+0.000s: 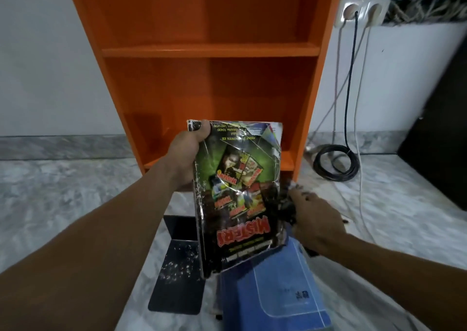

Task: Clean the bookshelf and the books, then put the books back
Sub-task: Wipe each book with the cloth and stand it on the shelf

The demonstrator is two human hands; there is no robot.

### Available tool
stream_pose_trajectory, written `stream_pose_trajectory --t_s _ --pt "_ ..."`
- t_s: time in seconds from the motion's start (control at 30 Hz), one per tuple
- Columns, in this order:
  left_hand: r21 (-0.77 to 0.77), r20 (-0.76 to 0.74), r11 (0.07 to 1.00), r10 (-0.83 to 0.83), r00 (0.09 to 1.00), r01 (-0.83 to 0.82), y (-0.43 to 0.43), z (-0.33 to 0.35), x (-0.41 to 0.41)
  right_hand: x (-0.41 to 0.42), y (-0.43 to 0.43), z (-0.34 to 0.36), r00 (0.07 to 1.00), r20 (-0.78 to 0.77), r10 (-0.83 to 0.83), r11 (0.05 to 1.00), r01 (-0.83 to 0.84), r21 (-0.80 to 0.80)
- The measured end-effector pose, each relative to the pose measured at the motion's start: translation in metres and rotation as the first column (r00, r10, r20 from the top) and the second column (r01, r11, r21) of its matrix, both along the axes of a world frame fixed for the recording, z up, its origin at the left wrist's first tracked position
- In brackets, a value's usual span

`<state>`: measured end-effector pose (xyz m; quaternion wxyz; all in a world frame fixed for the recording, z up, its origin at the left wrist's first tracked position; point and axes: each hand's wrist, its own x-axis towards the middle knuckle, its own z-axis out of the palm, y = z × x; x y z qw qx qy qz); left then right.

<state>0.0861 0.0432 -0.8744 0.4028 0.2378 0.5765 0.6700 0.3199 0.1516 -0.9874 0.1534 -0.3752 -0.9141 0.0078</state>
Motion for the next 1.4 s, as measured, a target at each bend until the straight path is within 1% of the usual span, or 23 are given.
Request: stream_pose_trajectory --t_s 0.13,0.2,0.27,0.37,0.4,0.43,0.47,0.5,0.57,0.63,0.7,0.73,0.83,0.9,0.97,1.03,1.07,1.13,1.17,1.27,1.3,1.37,1.4 --pt "-0.015 -0.042 0.997 0.078 0.996 -0.078 -0.001 -0.002 -0.011 -0.002 0.014 0.040 0.939 -0.341 0.034 0.986 0.024 0.165" --pt "-0.024 -0.046 0.995 0.091 0.995 -0.092 0.001 -0.001 -0.004 -0.019 0.011 0.075 0.886 -0.431 0.171 0.969 -0.072 0.238" --pt "-0.004 -0.065 0.996 0.089 0.994 -0.090 0.008 0.003 0.002 -0.038 0.000 0.080 0.886 -0.355 0.298 0.921 -0.168 0.353" --pt "0.028 -0.015 0.998 0.052 0.999 -0.052 0.018 0.008 0.008 -0.049 -0.026 0.045 0.886 -0.182 0.426 0.884 -0.365 0.292" --pt "0.048 -0.039 0.997 0.058 0.998 -0.056 0.018 0.011 0.008 -0.042 -0.034 0.025 0.834 -0.055 0.550 0.815 -0.520 0.256" --pt "0.054 -0.073 0.996 0.074 0.995 -0.070 0.018 0.013 0.006 -0.032 -0.043 0.006 0.692 0.098 0.716 0.657 -0.714 0.241" --pt "0.046 -0.092 0.995 0.091 0.992 -0.087 0.017 0.014 0.002 -0.024 -0.055 0.003 0.551 0.308 0.775 0.508 -0.834 0.214" --pt "0.035 -0.095 0.995 0.101 0.990 -0.098 0.016 0.015 -0.001 -0.016 -0.058 0.006 0.485 0.366 0.794 0.431 -0.874 0.222" --pt "0.009 -0.094 0.993 0.120 0.988 -0.120 0.014 0.017 -0.007 -0.021 -0.042 0.029 0.543 0.152 0.826 0.481 -0.819 0.314" --pt "-0.002 -0.063 0.994 0.111 0.992 -0.112 0.010 0.019 -0.005 -0.042 -0.013 0.074 0.725 -0.128 0.677 0.678 -0.546 0.492" --pt "0.000 -0.059 0.997 0.072 0.996 -0.072 0.010 0.019 -0.004 -0.046 0.011 0.099 0.840 -0.222 0.495 0.781 -0.318 0.538" --pt "0.012 -0.065 0.999 0.046 0.997 -0.046 0.009 0.021 0.000 -0.039 0.014 0.091 0.846 -0.173 0.504 0.764 -0.343 0.546" --pt "0.017 -0.069 1.000 0.008 0.998 -0.006 0.009 0.027 0.000 -0.004 -0.011 0.021 0.617 0.194 0.763 0.486 -0.745 0.457" --pt "0.007 -0.076 1.000 0.024 0.997 -0.023 0.009 0.030 -0.002 0.007 -0.024 0.014 0.509 0.320 0.799 0.374 -0.837 0.398" --pt "-0.017 -0.094 0.999 0.037 0.995 -0.039 0.012 0.029 -0.003 -0.010 -0.017 0.049 0.543 0.114 0.832 0.387 -0.716 0.581" --pt "-0.026 -0.031 1.000 0.013 0.999 -0.014 0.011 0.028 0.007 -0.034 -0.006 0.104 0.658 -0.180 0.731 0.580 -0.460 0.672" --pt "-0.027 0.000 0.999 -0.022 1.000 0.022 0.012 0.032 0.013 -0.041 0.000 0.125 0.729 -0.283 0.623 0.682 -0.329 0.653" --pt "0.013 0.006 0.997 -0.070 0.998 0.070 0.014 0.041 0.023 -0.048 -0.002 0.122 0.757 -0.322 0.569 0.747 -0.311 0.588" --pt "0.045 -0.002 0.998 -0.053 0.999 0.053 0.016 0.044 0.023 -0.044 -0.011 0.105 0.725 -0.270 0.634 0.711 -0.410 0.571" --pt "0.111 -0.052 0.993 0.033 0.998 -0.027 0.014 0.049 0.015 -0.021 -0.053 0.031 0.396 0.159 0.904 0.289 -0.843 0.454" --pt "0.115 -0.067 0.992 0.059 0.996 -0.051 0.011 0.049 0.012 -0.014 -0.063 0.026 0.317 0.231 0.920 0.224 -0.908 0.353" --pt "0.101 -0.066 0.992 0.076 0.995 -0.069 0.005 0.047 0.006 -0.017 -0.064 0.045 0.297 0.181 0.938 0.220 -0.910 0.352" --pt "0.092 -0.052 0.994 0.065 0.997 -0.060 0.005 0.046 0.004 -0.025 -0.055 0.061 0.339 0.041 0.940 0.299 -0.877 0.375"
